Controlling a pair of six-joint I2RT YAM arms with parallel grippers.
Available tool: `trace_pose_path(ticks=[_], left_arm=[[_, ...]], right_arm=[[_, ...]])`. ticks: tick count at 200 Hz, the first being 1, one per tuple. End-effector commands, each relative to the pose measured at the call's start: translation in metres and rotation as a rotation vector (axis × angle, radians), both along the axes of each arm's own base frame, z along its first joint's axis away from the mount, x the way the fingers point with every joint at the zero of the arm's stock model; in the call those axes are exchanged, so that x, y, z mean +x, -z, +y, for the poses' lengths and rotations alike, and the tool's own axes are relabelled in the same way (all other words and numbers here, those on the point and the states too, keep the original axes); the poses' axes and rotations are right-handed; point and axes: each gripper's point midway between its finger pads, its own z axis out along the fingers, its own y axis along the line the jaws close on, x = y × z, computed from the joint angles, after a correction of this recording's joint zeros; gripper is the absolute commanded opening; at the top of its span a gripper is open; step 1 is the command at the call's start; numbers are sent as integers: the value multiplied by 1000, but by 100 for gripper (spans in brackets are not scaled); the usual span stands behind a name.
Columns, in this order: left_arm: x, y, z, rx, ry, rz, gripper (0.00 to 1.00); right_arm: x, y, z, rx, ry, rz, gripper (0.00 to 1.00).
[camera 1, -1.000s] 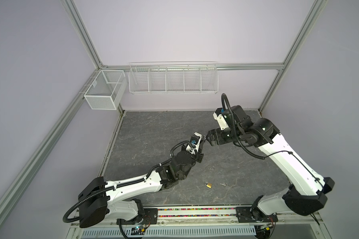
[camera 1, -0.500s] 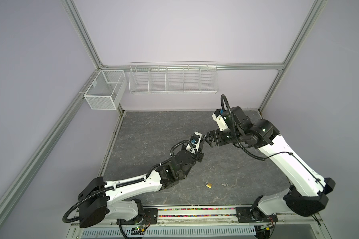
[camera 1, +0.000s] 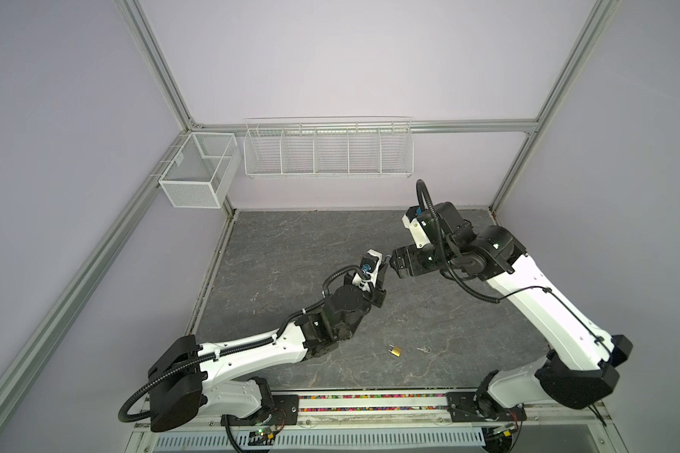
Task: Unlock with the key
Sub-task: 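Release the shackle and withdraw the right gripper while the left gripper lowers the padlock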
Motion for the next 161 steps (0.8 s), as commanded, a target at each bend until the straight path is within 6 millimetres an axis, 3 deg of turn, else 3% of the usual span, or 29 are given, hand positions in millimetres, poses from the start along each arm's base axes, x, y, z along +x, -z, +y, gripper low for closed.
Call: trace_pose_path(ticks=[1,32,55,91,122,161], left_arm=[[0,-26,3,-76,-10,-17,0],[-1,-28,3,-82,-7,-19,0],[0,-26,4,-80,-16,-12,0],[7,-17,8,-81,-64,42,0],[18,16,14,-53,-126,217,0],[22,71,21,-78,-148,483,0]], right_arm=[[2,4,-11,-43,22,-6,91],[5,2,-13,-40,29,-10,91],[-2,-7,-3,21,-22,-8,91],[-7,-16,-10,35,-22,-33,91],[-11,-8,-22,69,2,-2,95],[-17,36,-49,69,100,83,95]])
